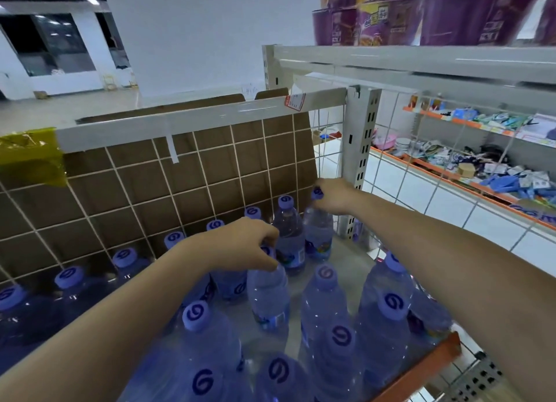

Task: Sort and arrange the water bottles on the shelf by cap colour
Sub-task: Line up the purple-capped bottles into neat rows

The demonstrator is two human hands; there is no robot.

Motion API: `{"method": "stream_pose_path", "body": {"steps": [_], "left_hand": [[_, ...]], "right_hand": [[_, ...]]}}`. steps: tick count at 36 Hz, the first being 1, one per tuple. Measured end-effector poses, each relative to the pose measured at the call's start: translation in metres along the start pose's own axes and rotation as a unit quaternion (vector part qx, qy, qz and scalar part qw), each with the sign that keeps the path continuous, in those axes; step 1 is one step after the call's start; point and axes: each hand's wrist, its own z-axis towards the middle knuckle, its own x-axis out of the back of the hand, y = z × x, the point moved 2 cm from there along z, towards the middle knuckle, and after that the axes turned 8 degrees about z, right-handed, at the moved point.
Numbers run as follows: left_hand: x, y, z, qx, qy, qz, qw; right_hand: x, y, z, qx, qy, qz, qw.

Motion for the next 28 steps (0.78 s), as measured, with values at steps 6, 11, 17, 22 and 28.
{"method": "stream_pose_path", "body": {"steps": [6,11,17,22,28], "left_hand": [[-0.011,-0.001,0.008,0.008,-0.003,-0.017,1.000],[-0.013,-0.001,0.011,0.022,-0.017,-0.020,0.999],[-0.013,0.001,0.006,0.022,-0.017,-0.027,0.999],[-0.011,0.003,-0.005,0.021,0.021,-0.026,0.999],[-0.009,-0.004,-0.029,0.037,0.071,-0.030,0.996]], "right_hand": [[-0.003,0.002,0.005,0.002,-0.011,0.020,1.000],[0.000,0.001,-0.002,-0.002,-0.020,0.024,1.000],[0.010,-0.008,-0.029,0.002,-0.032,0.013,0.999],[0.017,-0.020,-0.057,0.020,-0.021,-0.007,1.000],[0.022,-0.044,-0.095,0.021,-0.094,-0.008,0.995]]}}
